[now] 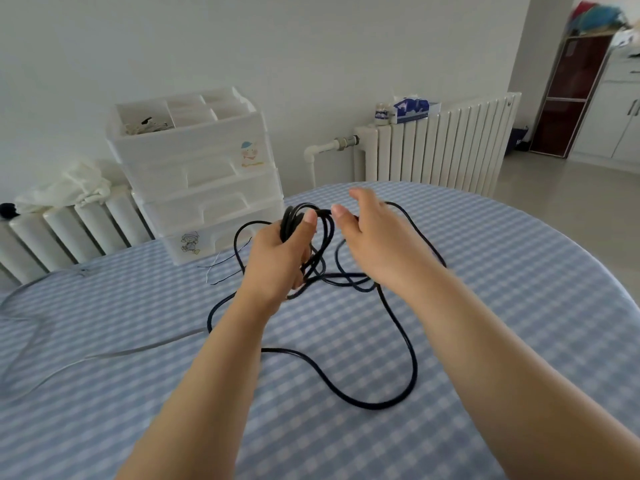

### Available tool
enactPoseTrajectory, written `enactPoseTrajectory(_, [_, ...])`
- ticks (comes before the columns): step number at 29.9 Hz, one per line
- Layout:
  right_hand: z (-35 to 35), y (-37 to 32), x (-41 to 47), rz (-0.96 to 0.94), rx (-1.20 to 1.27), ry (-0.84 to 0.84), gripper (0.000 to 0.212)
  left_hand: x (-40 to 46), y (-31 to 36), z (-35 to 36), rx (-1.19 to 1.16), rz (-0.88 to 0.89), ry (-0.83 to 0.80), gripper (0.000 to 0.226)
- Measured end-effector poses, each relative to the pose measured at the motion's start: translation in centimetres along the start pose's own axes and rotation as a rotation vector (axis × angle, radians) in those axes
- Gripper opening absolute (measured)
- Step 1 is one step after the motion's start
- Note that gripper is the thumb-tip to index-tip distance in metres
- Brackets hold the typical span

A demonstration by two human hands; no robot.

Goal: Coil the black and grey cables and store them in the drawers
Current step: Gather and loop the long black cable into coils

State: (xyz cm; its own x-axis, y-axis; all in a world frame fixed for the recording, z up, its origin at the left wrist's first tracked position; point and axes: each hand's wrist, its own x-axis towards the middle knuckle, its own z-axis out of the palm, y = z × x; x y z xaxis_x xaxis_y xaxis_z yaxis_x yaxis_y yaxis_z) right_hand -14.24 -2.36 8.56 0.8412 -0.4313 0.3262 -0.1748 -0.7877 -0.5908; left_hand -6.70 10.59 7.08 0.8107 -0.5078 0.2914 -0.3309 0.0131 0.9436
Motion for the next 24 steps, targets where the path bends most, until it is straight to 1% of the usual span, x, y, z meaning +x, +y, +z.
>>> enactPoseTrajectory(1, [0.4,0.2,0.3,-0.016,-0.036,-0.015,0.051,0.0,0.2,-0.3,-0.086,-0.017,-0.041,0.046])
enactPoseTrajectory(2, [1.0,0.5,0.5,-0.036,-0.011,-0.018,0.047,0.1,0.3,-0.6,-0.178,-0.04,-0.082,0.047])
enactPoseTrajectory(4, [2.3,0.9,0.6,-0.059,0.233,0.018,0.043,0.2,0.5,-1.2,-0.35,-0.095,-0.173,0.045])
enactPoseTrajectory(5, [2.9,1.1,0.6,-0.048,0.369,0.066,0.042,0.2,0.6,-1.4,-0.414,-0.128,-0.229,0.045])
enactPoseTrajectory(7, [3.4,1.2,0.5,0.024,0.556,0.135,0.039,0.1,0.6,-1.3,-0.532,-0.206,-0.355,0.046])
enactPoseTrajectory(8, [3.4,1.2,0.5,0.09,0.665,0.131,0.04,0.0,0.6,-1.2,-0.596,-0.243,-0.411,0.047])
enactPoseTrajectory(10, [3.0,1.0,0.1,0.233,0.971,0.041,0.045,-0.3,0.6,-0.7,-0.688,-0.276,-0.466,0.048])
enactPoseTrajectory(11, [2.7,1.0,0.0,0.275,1.085,0.0,0.046,-0.3,0.6,-0.5,-0.713,-0.273,-0.451,0.049])
enactPoseTrajectory(12, [2.6,1.0,-0.1,0.3,1.138,-0.022,0.046,-0.4,0.7,-0.3,-0.737,-0.262,-0.418,0.05])
enactPoseTrajectory(15, [3.6,1.0,-0.8,0.362,1.121,-0.048,0.045,-0.3,1.4,0.0,-0.854,-0.228,-0.273,0.051])
enactPoseTrajectory(18, [5.3,0.6,-1.7,0.401,1.113,-0.165,0.048,-0.2,1.9,-0.2,-0.895,-0.183,-0.162,0.052])
enactPoseTrajectory(20, [6.0,0.2,-2.0,0.413,1.188,-0.243,0.048,-0.2,1.9,-0.5,-0.894,-0.157,-0.106,0.05])
enactPoseTrajectory(22, [6.2,0.1,-2.1,0.4,1.236,-0.273,0.038,0.0,1.9,-0.8,-0.904,-0.138,-0.064,0.048])
enactPoseTrajectory(24, [6.2,0.1,-2.1,0.356,1.25,-0.22,0.022,0.4,1.9,-1.3,-0.956,-0.126,-0.026,0.048])
